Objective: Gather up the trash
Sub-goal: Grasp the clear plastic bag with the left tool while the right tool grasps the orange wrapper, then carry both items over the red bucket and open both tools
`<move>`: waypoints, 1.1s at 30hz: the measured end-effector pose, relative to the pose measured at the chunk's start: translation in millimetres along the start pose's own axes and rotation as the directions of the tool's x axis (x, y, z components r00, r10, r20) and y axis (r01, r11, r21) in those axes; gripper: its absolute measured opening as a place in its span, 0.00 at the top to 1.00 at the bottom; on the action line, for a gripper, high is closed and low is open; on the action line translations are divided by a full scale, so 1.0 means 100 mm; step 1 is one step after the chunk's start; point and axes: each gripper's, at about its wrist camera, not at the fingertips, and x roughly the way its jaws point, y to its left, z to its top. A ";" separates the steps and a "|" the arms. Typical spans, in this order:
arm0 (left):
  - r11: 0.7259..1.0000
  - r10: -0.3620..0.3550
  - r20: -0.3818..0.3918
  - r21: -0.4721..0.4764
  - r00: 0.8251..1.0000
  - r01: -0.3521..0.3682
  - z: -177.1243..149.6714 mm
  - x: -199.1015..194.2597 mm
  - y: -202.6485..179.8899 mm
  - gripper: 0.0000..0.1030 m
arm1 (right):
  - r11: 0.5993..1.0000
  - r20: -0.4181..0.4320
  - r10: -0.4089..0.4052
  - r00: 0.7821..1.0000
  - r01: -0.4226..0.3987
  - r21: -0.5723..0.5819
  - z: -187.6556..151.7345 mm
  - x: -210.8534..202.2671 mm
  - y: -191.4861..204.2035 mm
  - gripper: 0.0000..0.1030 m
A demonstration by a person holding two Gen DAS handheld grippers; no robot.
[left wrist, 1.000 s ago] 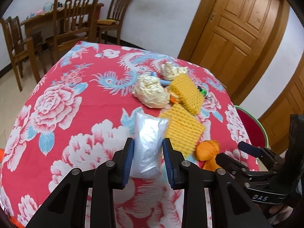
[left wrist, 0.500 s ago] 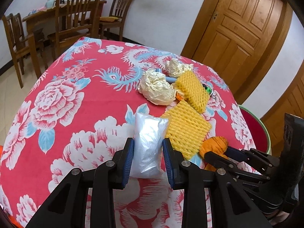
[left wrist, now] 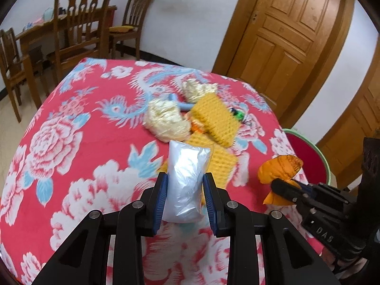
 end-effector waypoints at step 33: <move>0.938 -0.195 -0.092 0.272 0.976 0.213 0.41 0.79 -1.96 0.70 | 0.907 0.052 -0.281 0.958 0.248 0.339 -0.20 -0.69 -1.94 0.86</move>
